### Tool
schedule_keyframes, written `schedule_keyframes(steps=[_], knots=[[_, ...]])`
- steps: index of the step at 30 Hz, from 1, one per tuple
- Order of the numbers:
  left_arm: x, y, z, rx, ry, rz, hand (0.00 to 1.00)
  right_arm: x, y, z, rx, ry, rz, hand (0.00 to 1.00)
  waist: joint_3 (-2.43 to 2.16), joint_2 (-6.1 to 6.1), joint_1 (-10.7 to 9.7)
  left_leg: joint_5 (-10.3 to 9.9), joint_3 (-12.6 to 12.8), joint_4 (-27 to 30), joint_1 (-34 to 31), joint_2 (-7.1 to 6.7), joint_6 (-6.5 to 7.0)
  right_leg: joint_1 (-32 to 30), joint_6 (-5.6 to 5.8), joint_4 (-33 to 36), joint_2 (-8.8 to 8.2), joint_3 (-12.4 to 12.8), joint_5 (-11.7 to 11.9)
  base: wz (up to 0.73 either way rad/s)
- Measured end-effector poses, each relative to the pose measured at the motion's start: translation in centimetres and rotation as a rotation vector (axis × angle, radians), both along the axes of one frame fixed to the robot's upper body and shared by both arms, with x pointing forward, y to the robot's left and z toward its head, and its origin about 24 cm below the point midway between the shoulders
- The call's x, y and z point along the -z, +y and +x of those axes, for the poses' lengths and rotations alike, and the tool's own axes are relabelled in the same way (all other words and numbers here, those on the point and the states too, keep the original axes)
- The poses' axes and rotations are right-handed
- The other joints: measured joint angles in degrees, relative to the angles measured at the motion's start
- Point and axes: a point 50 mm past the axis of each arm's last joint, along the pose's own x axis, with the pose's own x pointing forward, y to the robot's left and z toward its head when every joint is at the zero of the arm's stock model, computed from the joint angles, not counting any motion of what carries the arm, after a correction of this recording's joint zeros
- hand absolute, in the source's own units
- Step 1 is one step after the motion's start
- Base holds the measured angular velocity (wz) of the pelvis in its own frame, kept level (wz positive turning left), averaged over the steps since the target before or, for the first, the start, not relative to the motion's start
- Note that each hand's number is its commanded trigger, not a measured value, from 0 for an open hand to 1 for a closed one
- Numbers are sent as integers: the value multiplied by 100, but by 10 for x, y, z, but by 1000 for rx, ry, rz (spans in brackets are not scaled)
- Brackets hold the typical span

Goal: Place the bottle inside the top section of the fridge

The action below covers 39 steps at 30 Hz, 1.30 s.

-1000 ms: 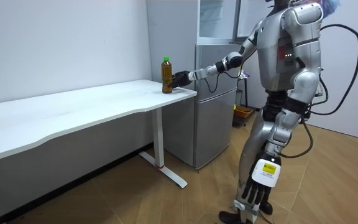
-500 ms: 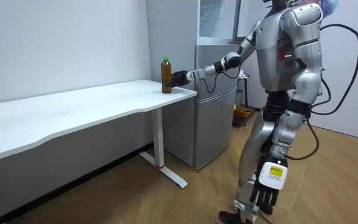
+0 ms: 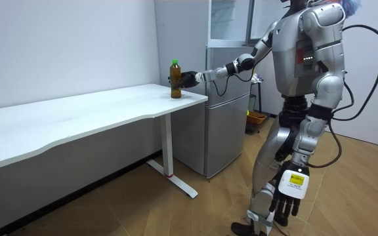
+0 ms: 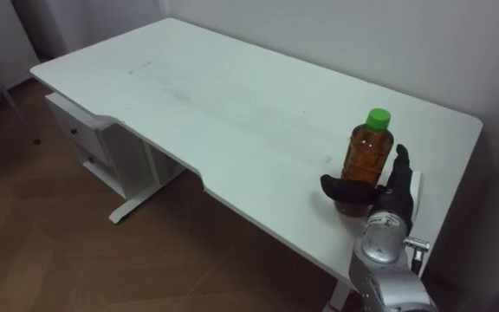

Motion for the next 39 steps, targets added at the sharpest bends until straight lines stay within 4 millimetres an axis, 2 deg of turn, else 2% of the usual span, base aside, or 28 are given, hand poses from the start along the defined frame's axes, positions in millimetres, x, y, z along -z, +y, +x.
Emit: schedule_keyframes(steps=[7, 15, 16, 17, 18, 30, 39], knots=[[2, 1, -9, -13, 34, -5, 0, 0, 1, 1, -26, 0, 2, 0, -6, -13, 34, 2, 1, 3, 0, 3, -2, 8, -2, -3, 1, -8, 1, 0], [3, 0, -10, -3, 45, -41, 0, 0, 2, 1, -49, 1, 11, 2, 2, -33, 26, 2, 1, 5, 3, 2, -2, 23, -2, -8, -2, -10, 2, 0], [3, 0, -10, -2, 47, -43, 0, 1, 3, 1, -53, 2, 18, 59, 3, -34, 20, 2, -1, 7, 5, 2, -3, 29, -2, -9, -2, -15, 2, 0], [3, -1, -10, -1, 49, -46, 0, 1, 3, 1, -60, 3, 27, 94, 3, -34, 16, 2, -2, 9, 8, 2, -3, 35, -2, -11, -4, -17, 1, 0], [3, -1, -10, 0, 52, -51, 0, 1, 3, 1, -65, 4, 39, 100, 4, -35, 8, 2, -6, 10, 9, 2, -3, 37, -2, -10, -9, -22, 1, 0], [3, -1, -11, 2, 64, -57, 0, 8, 1, 1, -71, 30, 137, 100, 17, -58, -12, -2, -15, 9, 5, 3, -9, 36, -1, -30, -18, -27, -3, 0], [3, 0, -11, -1, 66, -47, 0, 14, -2, 0, -68, 34, 243, 100, 42, -20, -26, -9, -8, 6, 11, 13, -18, 36, -2, -44, -8, 10, -3, 0]])
